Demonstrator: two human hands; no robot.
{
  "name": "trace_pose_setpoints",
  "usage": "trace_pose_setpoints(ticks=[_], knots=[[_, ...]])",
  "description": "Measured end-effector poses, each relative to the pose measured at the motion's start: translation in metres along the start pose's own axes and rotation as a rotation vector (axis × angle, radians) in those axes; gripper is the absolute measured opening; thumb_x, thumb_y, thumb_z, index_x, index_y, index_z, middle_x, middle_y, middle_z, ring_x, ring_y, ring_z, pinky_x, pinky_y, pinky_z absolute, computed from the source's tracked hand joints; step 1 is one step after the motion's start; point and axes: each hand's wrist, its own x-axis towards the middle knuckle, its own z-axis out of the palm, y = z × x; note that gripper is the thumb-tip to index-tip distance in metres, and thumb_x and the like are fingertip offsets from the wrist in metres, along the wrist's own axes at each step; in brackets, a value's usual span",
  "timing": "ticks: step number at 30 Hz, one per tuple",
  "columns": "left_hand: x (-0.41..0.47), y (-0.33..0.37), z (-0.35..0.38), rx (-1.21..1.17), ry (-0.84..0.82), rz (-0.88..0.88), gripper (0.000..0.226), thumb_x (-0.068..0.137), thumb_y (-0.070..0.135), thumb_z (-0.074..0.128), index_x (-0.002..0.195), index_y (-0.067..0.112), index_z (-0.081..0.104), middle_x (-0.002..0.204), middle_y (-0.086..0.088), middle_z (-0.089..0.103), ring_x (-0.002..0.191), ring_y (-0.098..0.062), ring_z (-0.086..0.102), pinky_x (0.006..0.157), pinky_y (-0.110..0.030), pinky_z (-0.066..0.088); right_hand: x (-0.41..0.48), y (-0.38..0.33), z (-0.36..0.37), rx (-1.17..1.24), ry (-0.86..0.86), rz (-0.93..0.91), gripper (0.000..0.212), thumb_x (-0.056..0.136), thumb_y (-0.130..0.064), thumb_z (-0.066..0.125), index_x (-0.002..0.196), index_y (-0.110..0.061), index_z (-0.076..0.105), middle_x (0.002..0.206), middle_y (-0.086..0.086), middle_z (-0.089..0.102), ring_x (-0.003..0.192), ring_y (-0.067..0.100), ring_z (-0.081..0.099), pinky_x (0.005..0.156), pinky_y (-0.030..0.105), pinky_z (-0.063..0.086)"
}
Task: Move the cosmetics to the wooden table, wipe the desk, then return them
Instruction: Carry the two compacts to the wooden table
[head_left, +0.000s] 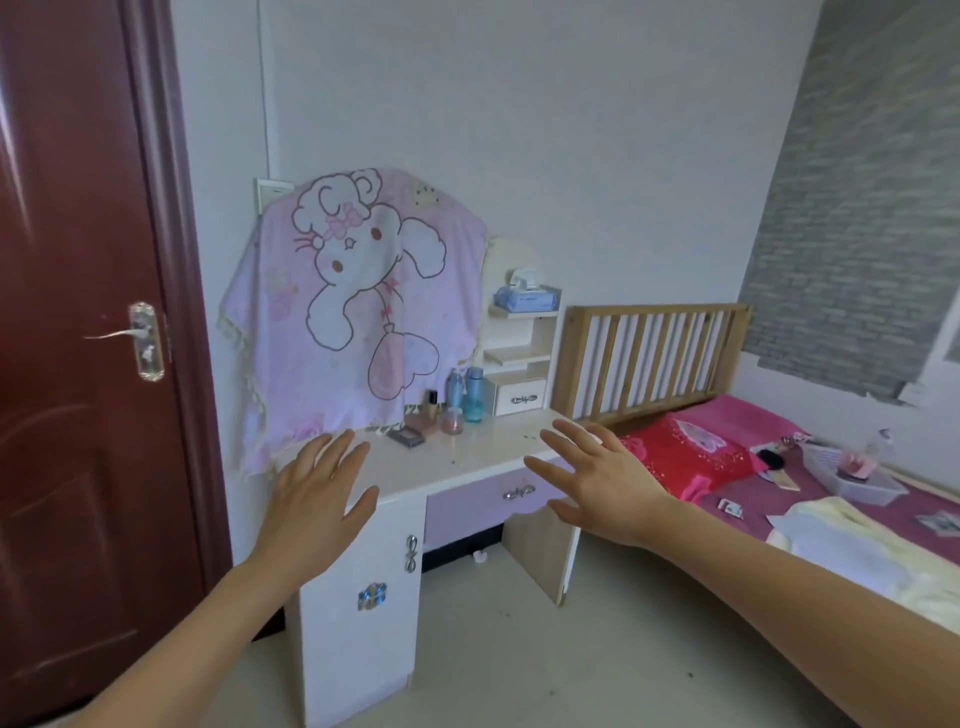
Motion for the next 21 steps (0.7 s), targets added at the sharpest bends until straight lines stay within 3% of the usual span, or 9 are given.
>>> trace_pose_setpoints(ticks=[3, 13, 16, 18, 21], knots=[[0.026, -0.010, 0.018, -0.009, -0.030, -0.041, 0.079, 0.076, 0.059, 0.015, 0.138, 0.016, 0.037, 0.150, -0.002, 0.028, 0.139, -0.024, 0.021, 0.109, -0.044, 0.025, 0.009, 0.010, 0.039, 0.025, -0.033, -0.007, 0.063, 0.051, -0.053, 0.080, 0.106, -0.025, 0.068, 0.108, 0.011, 0.068, 0.101, 0.027, 0.064, 0.077, 0.043, 0.053], [0.133, -0.012, 0.085, 0.043, -0.079, -0.045, 0.090, 0.068, 0.061, 0.007, 0.135, 0.013, 0.042, 0.146, -0.006, 0.036, 0.136, -0.028, 0.027, 0.106, -0.045, 0.030, 0.058, 0.078, 0.163, 0.045, 0.015, 0.020, 0.064, 0.051, -0.050, 0.081, 0.108, -0.024, 0.068, 0.108, 0.014, 0.067, 0.099, 0.030, 0.065, 0.075, 0.044, 0.054], [0.173, 0.001, 0.108, 0.047, -0.040, -0.050, 0.072, 0.080, 0.055, 0.023, 0.132, 0.010, 0.046, 0.143, -0.009, 0.040, 0.133, -0.031, 0.032, 0.102, -0.047, 0.033, 0.076, 0.106, 0.208, 0.051, 0.049, 0.025, 0.063, 0.054, -0.049, 0.081, 0.109, -0.022, 0.067, 0.110, 0.015, 0.066, 0.101, 0.032, 0.064, 0.077, 0.046, 0.053], [0.203, 0.010, 0.129, 0.050, -0.088, -0.087, 0.054, 0.092, 0.043, 0.036, 0.138, 0.014, 0.037, 0.149, -0.004, 0.030, 0.138, -0.025, 0.021, 0.107, -0.042, 0.026, 0.087, 0.125, 0.239, 0.078, 0.055, 0.040, 0.062, 0.055, -0.047, 0.081, 0.110, -0.021, 0.066, 0.111, 0.015, 0.066, 0.101, 0.033, 0.064, 0.077, 0.047, 0.052], [0.243, 0.021, 0.157, 0.047, -0.115, -0.124, 0.052, 0.094, 0.040, 0.035, 0.140, 0.016, 0.032, 0.151, -0.002, 0.024, 0.140, -0.022, 0.016, 0.109, -0.039, 0.021, 0.100, 0.152, 0.286, 0.105, 0.046, 0.036, 0.062, 0.055, -0.047, 0.081, 0.109, -0.021, 0.067, 0.110, 0.015, 0.066, 0.100, 0.033, 0.064, 0.076, 0.047, 0.053]])
